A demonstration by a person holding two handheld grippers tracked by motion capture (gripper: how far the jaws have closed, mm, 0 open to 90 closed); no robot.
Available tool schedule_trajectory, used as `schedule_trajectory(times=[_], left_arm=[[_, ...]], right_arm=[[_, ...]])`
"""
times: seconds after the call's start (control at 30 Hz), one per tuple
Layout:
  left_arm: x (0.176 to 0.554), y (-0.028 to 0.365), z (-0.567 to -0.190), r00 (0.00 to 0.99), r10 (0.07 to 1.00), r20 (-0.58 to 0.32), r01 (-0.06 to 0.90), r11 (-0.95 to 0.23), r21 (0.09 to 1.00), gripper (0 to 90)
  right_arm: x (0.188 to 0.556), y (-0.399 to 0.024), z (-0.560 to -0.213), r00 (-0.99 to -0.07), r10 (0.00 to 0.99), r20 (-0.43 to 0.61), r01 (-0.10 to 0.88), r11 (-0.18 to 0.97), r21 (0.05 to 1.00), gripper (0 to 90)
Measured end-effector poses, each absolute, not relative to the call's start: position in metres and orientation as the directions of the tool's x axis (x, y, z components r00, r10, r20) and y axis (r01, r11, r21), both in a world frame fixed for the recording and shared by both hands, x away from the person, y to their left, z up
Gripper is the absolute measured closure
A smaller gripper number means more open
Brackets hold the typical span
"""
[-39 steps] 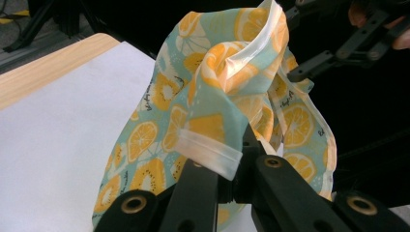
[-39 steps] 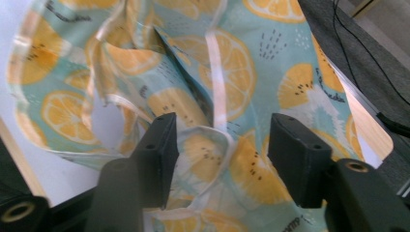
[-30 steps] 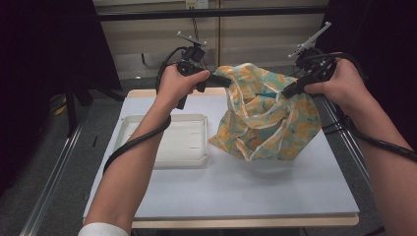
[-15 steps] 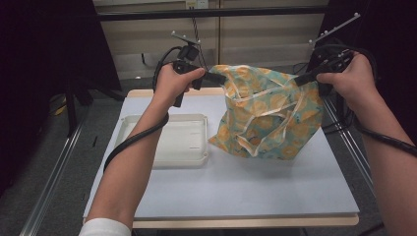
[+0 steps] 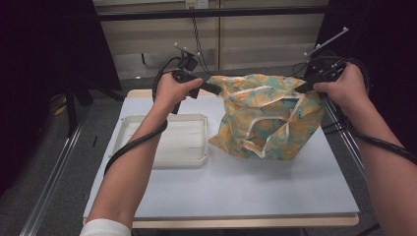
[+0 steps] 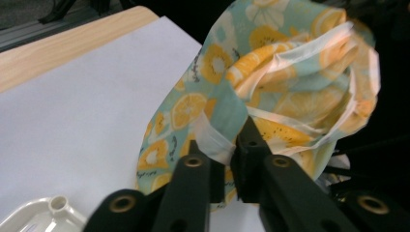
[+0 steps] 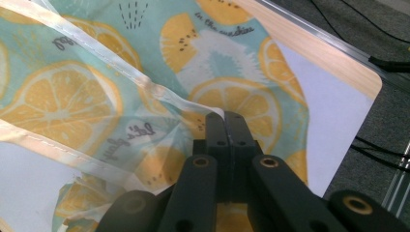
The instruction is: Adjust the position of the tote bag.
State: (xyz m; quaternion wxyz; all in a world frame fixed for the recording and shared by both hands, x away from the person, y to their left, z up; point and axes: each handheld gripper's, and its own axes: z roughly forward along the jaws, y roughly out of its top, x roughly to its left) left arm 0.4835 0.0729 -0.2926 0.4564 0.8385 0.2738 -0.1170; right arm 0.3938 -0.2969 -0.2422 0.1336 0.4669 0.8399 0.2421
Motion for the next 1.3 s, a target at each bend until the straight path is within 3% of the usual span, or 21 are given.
schedule_trajectory(times=[0.1, 0.13, 0.23, 0.37, 0.5, 0.87, 1.13, 1.3], left_arm=[[0.478, 0.072, -0.292, 0.837, 0.341, -0.428, 0.545, -0.458, 0.702, 68.4], [0.476, 0.072, -0.291, 0.862, 0.34, -0.376, 0.504, -0.498, 0.706, 62.8], [0.472, 0.074, -0.288, 0.882, 0.367, -0.296, 0.459, -0.521, 0.72, 40.1], [0.466, 0.08, -0.283, 0.913, 0.358, -0.194, 0.381, -0.582, 0.719, 27.2], [0.461, 0.085, -0.276, 0.925, 0.348, -0.154, 0.345, -0.595, 0.726, 21.7], [0.434, 0.071, -0.264, 0.969, 0.226, -0.101, 0.227, -0.651, 0.725, 20.9], [0.424, 0.057, -0.276, 0.99, 0.099, -0.103, 0.143, -0.659, 0.738, 35.3], [0.419, 0.043, -0.286, 0.993, 0.092, -0.069, 0.114, -0.713, 0.692, 41.1]], right_arm=[[0.393, -0.292, -0.242, -0.534, 0.845, -0.005, 0.721, 0.459, 0.519, 90.0], [0.393, -0.291, -0.242, -0.536, 0.844, -0.01, 0.72, 0.463, 0.516, 90.0], [0.393, -0.29, -0.242, -0.537, 0.844, -0.017, 0.724, 0.471, 0.505, 90.0], [0.392, -0.288, -0.242, -0.535, 0.844, -0.024, 0.723, 0.473, 0.503, 90.0], [0.393, -0.286, -0.242, -0.545, 0.838, -0.03, 0.72, 0.486, 0.496, 90.0], [0.392, -0.282, -0.243, -0.542, 0.84, -0.028, 0.726, 0.486, 0.486, 90.0], [0.39, -0.283, -0.245, -0.539, 0.842, -0.019, 0.727, 0.476, 0.495, 90.0], [0.39, -0.284, -0.245, -0.537, 0.843, 0.0, 0.73, 0.465, 0.502, 90.0]])
